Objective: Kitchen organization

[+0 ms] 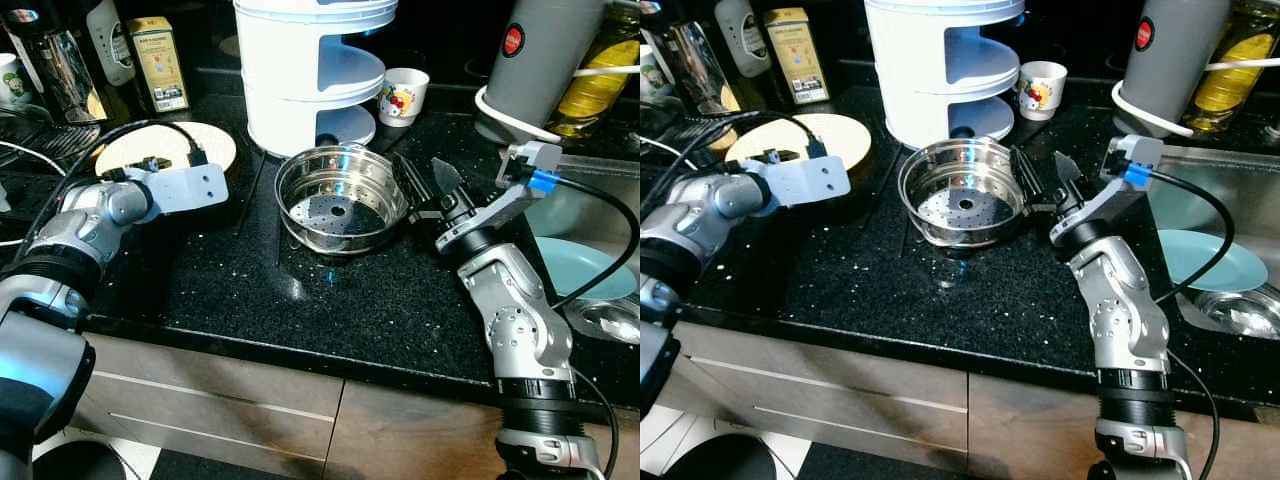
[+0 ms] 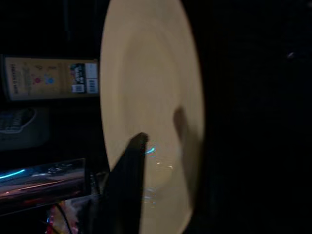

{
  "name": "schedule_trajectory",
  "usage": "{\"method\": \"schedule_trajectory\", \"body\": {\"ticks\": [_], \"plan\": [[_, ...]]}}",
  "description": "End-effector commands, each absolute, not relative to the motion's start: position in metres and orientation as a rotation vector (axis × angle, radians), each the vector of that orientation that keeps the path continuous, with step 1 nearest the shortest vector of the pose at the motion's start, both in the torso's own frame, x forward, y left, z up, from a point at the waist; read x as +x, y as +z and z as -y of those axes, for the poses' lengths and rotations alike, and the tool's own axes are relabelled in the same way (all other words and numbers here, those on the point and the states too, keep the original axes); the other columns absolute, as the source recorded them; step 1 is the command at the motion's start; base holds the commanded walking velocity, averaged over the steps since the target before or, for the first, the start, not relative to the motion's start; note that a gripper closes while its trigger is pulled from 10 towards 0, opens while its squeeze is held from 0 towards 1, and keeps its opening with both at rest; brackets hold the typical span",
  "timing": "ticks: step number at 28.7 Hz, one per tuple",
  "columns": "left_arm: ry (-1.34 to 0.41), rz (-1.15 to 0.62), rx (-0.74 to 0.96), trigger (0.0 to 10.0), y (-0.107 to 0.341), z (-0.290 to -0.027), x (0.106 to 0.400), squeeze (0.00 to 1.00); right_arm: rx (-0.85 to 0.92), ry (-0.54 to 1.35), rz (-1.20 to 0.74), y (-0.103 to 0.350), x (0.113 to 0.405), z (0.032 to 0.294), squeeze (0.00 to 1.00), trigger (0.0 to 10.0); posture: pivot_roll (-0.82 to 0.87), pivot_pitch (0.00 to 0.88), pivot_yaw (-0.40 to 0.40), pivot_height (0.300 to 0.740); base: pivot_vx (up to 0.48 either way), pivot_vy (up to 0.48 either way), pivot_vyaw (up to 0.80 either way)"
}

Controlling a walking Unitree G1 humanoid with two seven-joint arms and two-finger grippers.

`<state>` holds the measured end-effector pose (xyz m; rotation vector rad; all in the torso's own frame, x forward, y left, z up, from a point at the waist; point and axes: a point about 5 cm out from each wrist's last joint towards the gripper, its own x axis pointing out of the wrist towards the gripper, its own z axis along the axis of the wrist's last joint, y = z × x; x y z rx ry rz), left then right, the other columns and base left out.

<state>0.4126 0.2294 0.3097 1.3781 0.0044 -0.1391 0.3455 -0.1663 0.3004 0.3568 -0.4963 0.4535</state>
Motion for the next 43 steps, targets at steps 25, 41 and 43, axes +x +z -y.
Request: {"method": "schedule_trajectory", "body": {"ticks": [25, 41, 43], "plan": [[-0.006, 0.317, 1.282, 0.0, 0.383, -0.221, 0.403, 0.0, 0.361, 0.416, 0.491, 0.299, 0.345, 0.174, 0.0, 10.0, 0.04, 0.245, 0.008, 0.74, 0.0, 0.0, 0.0], [-0.838, 0.424, 1.052, 0.0, 0.461, -0.167, 0.322, 0.0, 0.367, 0.424, 0.487, 0.298, 0.345, 0.173, 0.0, 10.0, 0.04, 0.242, 0.011, 0.74, 0.0, 0.0, 0.0], [-0.896, 0.411, 1.034, 0.0, 0.457, -0.164, 0.318, 0.0, 0.367, 0.425, 0.487, 0.298, 0.345, 0.173, 0.0, 10.0, 0.04, 0.242, 0.011, 0.74, 0.0, 0.0, 0.0]]}}
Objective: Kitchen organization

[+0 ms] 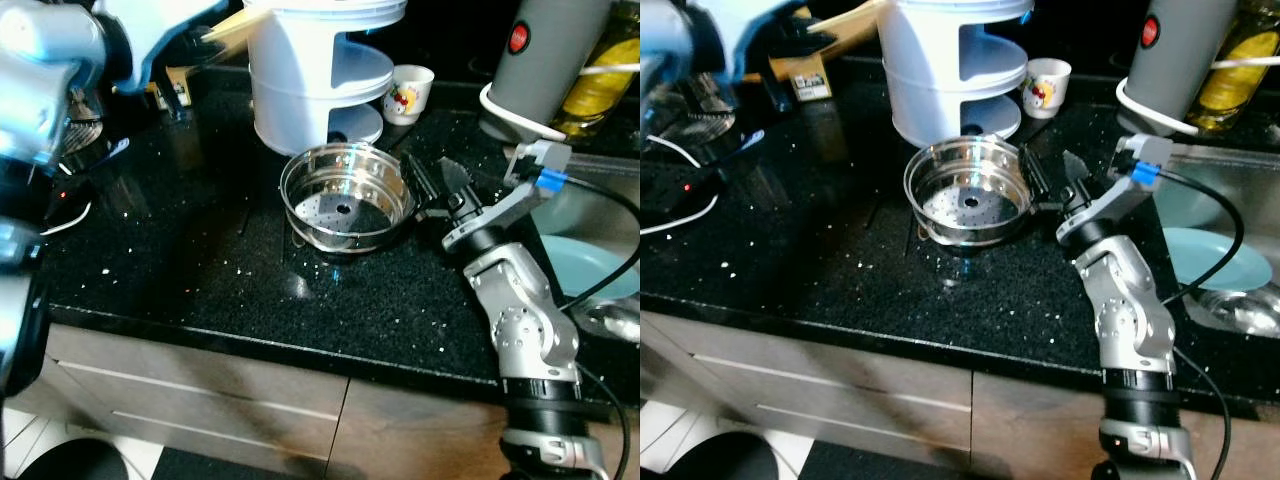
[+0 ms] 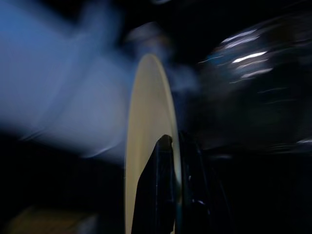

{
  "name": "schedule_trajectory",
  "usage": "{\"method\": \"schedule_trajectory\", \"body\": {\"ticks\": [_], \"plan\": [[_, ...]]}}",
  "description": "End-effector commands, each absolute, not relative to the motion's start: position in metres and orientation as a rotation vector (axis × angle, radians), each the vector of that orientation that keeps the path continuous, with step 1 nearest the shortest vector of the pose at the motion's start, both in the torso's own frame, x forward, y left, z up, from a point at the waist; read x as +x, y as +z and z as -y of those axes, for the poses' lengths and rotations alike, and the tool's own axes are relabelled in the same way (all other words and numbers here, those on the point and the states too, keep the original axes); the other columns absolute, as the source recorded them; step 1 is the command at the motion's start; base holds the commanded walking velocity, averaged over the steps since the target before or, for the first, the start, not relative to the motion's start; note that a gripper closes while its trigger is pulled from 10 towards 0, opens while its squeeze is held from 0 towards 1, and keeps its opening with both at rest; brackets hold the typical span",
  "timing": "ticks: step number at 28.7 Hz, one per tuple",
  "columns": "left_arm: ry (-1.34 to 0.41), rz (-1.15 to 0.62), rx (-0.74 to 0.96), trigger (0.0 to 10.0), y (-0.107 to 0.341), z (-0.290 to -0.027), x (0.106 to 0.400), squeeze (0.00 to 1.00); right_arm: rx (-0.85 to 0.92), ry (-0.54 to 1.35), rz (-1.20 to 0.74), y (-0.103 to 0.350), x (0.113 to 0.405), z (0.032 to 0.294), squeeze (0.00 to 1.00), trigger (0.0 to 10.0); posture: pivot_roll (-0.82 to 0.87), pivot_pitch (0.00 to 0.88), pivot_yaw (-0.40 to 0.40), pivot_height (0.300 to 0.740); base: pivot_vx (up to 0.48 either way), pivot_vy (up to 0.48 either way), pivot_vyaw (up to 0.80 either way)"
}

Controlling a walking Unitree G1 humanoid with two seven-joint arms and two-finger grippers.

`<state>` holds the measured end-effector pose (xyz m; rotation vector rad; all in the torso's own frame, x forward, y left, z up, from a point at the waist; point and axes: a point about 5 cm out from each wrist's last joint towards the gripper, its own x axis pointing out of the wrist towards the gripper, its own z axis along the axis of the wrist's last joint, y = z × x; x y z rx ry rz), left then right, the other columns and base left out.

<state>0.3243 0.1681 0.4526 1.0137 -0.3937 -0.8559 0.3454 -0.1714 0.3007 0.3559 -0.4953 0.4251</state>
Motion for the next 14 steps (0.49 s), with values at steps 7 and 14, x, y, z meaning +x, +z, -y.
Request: {"method": "schedule_trajectory", "body": {"ticks": [7, 14], "plan": [[-1.091, 0.425, 0.982, 0.0, 0.447, -0.147, 0.301, 0.0, 0.367, 0.424, 0.488, 0.298, 0.345, 0.173, 0.0, 10.0, 0.04, 0.243, 0.01, 0.74, 0.0, 0.0, 0.0], [-1.023, 0.672, 1.081, 0.0, 0.447, -0.119, 0.301, 0.0, 0.372, 0.423, 0.489, 0.297, 0.345, 0.172, 0.0, 10.0, 0.05, 0.241, 0.012, 0.74, 0.0, 0.0, 0.0]]}}
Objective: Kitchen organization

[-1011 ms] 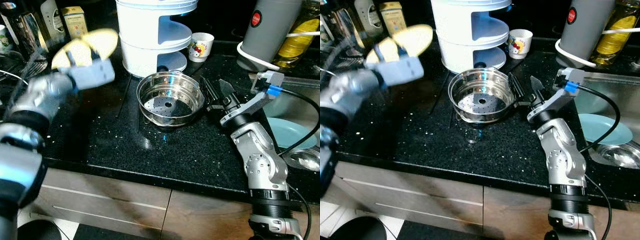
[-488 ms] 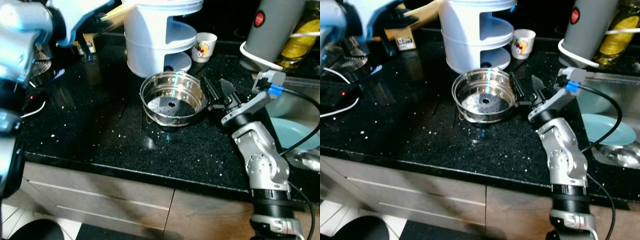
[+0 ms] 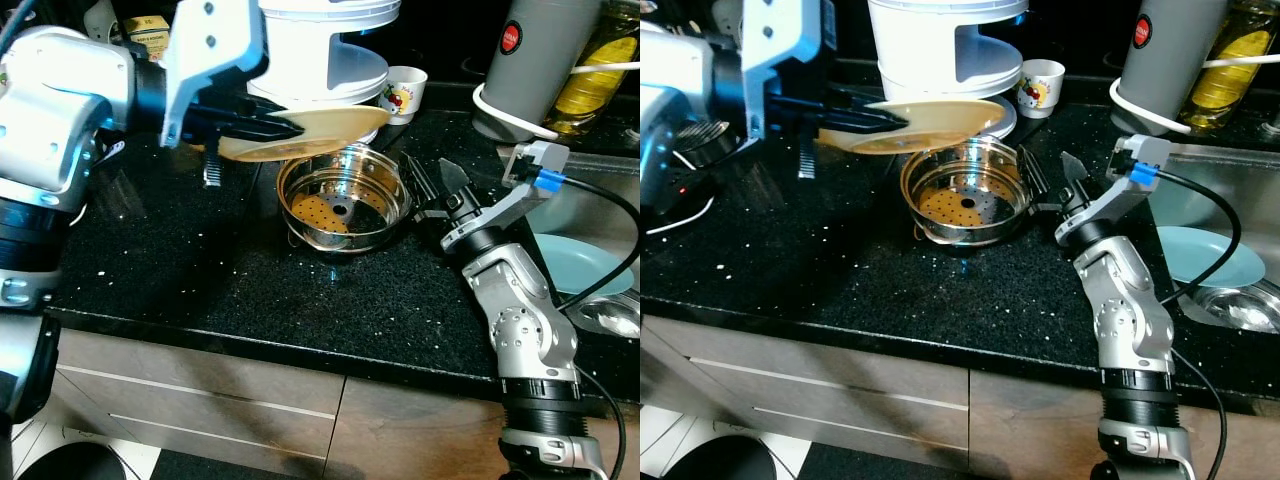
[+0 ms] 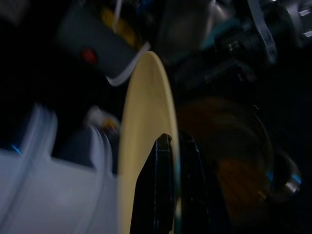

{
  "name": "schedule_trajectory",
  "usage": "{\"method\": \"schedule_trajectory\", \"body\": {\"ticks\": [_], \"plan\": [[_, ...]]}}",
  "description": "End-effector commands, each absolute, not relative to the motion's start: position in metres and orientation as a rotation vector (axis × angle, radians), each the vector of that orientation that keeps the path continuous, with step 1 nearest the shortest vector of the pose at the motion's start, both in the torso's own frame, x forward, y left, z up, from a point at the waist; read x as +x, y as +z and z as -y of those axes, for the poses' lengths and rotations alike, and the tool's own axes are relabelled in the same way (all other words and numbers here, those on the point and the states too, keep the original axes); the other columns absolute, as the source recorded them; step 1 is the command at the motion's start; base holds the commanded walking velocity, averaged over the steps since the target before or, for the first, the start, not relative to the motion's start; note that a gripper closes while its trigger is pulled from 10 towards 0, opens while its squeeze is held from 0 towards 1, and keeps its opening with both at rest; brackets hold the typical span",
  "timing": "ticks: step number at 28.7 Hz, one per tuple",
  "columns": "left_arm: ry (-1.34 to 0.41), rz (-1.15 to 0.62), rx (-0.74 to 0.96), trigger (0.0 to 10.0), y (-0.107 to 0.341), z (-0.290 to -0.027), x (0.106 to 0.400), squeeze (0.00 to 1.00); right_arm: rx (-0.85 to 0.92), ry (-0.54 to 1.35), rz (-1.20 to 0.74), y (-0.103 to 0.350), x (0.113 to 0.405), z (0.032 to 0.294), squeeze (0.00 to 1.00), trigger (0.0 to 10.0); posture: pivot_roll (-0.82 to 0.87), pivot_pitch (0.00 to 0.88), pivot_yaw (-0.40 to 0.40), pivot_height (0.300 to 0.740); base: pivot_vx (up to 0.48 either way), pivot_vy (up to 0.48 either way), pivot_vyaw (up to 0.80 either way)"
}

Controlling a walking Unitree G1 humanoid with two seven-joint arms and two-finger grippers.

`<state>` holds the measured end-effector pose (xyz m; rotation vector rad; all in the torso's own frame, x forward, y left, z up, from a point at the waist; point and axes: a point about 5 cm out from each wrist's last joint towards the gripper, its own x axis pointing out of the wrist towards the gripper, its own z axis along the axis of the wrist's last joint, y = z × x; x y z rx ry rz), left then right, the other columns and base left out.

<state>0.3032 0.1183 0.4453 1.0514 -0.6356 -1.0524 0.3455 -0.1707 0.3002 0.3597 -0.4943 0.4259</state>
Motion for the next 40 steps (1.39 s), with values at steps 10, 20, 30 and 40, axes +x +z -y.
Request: {"method": "schedule_trajectory", "body": {"ticks": [10, 20, 30, 40], "plan": [[-1.118, 0.607, 1.245, 0.0, 0.381, -0.1, 0.322, 0.0, 0.372, 0.428, 0.488, 0.296, 0.344, 0.171, 0.0, 10.0, 0.04, 0.235, 0.016, 0.74, 0.0, 0.0, 0.0], [-1.083, 0.631, 1.329, 0.0, 0.363, -0.103, 0.333, 0.0, 0.295, 0.345, 0.506, 0.301, 0.346, 0.193, 0.0, 10.0, 0.05, 0.23, 0.019, 0.74, 0.0, 0.0, 0.0], [-1.082, 0.708, 1.328, 0.0, 0.362, -0.099, 0.333, 0.0, 0.077, 0.751, 0.372, 0.306, 0.314, 0.208, 0.0, 10.0, 0.05, 0.24, 0.017, 0.74, 0.0, 0.0, 0.0], [-1.142, 0.777, 1.302, 0.0, 0.359, -0.086, 0.327, 0.0, 0.01, 1.076, 0.183, 0.285, 0.281, 0.198, 0.0, 10.0, 0.04, 0.242, 0.02, 0.74, 0.0, 0.0, 0.0]]}}
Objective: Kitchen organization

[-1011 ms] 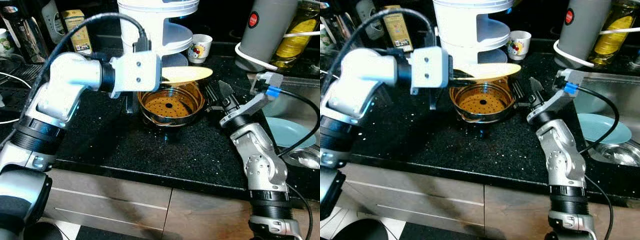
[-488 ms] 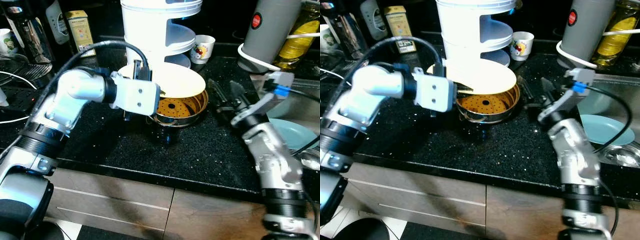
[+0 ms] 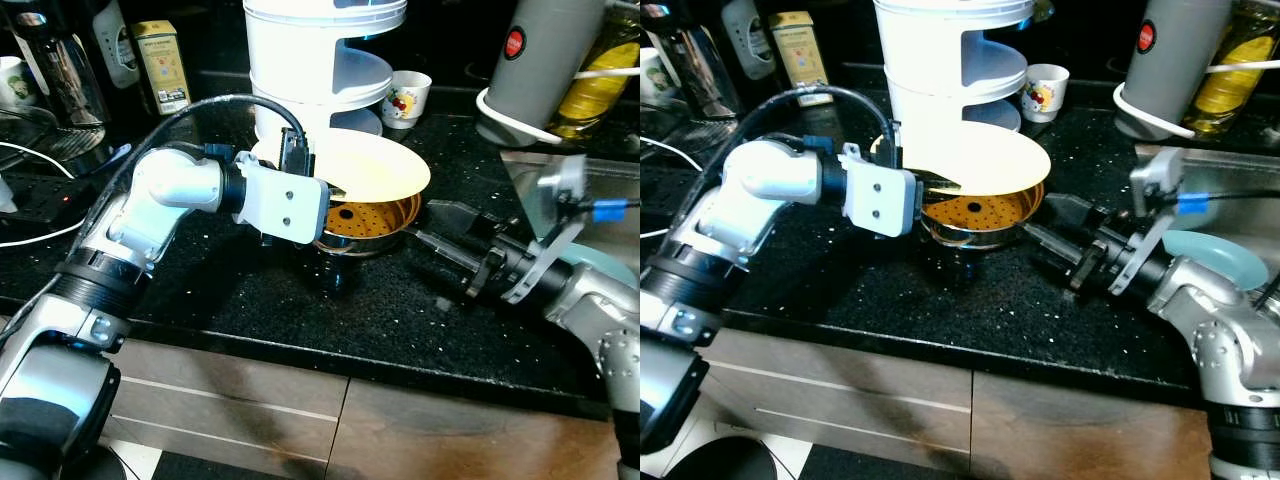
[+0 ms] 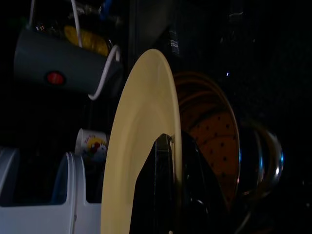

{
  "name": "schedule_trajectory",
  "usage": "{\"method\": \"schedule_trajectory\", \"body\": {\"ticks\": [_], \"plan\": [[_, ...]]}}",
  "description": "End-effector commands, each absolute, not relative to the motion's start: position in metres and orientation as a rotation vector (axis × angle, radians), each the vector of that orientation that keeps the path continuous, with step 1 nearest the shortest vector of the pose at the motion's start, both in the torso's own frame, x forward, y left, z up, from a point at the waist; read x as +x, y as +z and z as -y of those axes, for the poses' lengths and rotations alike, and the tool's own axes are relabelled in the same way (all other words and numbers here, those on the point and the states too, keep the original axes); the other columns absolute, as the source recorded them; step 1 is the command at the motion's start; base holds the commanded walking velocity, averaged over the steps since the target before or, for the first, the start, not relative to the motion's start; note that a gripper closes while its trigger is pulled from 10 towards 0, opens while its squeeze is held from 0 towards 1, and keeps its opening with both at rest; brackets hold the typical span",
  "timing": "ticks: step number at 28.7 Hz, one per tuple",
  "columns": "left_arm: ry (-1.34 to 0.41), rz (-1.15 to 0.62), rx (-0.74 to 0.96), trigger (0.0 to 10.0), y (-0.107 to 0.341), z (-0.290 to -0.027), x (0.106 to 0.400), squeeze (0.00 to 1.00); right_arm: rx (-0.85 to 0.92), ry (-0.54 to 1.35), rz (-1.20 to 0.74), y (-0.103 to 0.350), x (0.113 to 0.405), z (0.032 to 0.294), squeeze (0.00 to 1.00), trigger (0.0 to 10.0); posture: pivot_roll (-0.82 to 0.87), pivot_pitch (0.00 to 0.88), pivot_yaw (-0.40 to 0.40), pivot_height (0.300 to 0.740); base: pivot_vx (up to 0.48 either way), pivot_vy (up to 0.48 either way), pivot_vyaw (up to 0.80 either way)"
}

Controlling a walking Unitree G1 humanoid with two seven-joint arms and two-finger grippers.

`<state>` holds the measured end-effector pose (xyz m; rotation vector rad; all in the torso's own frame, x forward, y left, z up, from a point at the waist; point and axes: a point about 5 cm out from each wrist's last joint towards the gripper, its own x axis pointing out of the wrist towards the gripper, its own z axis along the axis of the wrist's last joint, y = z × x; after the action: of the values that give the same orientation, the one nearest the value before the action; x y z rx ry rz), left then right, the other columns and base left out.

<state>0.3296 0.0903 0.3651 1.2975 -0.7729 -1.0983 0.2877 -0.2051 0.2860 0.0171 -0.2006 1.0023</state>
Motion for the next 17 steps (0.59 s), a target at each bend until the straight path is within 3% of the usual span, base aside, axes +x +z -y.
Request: {"method": "schedule_trajectory", "body": {"ticks": [1, 7, 8, 9, 10, 15, 16, 17], "plan": [[-1.142, 0.777, 1.302, 0.0, 0.359, -0.086, 0.327, 0.0, 0.01, 1.076, 0.183, 0.285, 0.281, 0.198, 0.0, 10.0, 0.04, 0.242, 0.02, 0.74, 0.0, 0.0, 0.0], [-1.171, 0.781, 1.305, 0.0, 0.358, -0.082, 0.326, 0.0, 0.029, 1.137, 0.139, 0.282, 0.276, 0.196, 0.0, 10.0, 0.05, 0.242, 0.021, 0.74, 0.0, 0.0, 0.0], [-1.172, 0.778, 1.303, 3.4, 0.358, -0.082, 0.326, 0.06, 0.032, 1.14, 0.136, 0.282, 0.276, 0.196, 0.0, 10.0, 0.05, 0.241, 0.02, 0.74, 0.0, 0.0, 0.0], [-1.172, 0.778, 1.303, 3.4, 0.358, -0.082, 0.326, 0.06, 0.032, 1.14, 0.136, 0.282, 0.276, 0.196, 0.0, 10.0, 0.05, 0.241, 0.02, 0.74, 0.0, 0.0, 0.0], [-1.172, 0.774, 1.291, 10.0, 0.359, -0.082, 0.326, 1.0, 0.033, 1.142, 0.133, 0.282, 0.276, 0.197, 0.0, 10.0, 0.05, 0.241, 0.02, 0.74, 0.0, 0.0, 0.0], [-1.146, 0.783, 1.263, 10.0, 0.368, -0.083, 0.327, 1.0, 0.038, 1.147, 0.124, 0.282, 0.275, 0.198, 0.0, 10.0, 0.05, 0.24, 0.021, 0.74, 0.0, 0.0, 0.0], [-1.145, 0.792, 1.254, 10.0, 0.371, -0.084, 0.327, 0.0, 0.041, 1.147, 0.12, 0.281, 0.275, 0.198, 0.0, 10.0, 0.05, 0.239, 0.019, 0.74, 0.0, 0.0, 0.0], [-1.144, 0.803, 1.222, 10.0, 0.377, -0.084, 0.326, 0.0, 0.043, 1.144, 0.118, 0.281, 0.276, 0.199, 0.0, 10.0, 0.05, 0.239, 0.02, 0.74, 0.0, 0.0, 0.0]]}}
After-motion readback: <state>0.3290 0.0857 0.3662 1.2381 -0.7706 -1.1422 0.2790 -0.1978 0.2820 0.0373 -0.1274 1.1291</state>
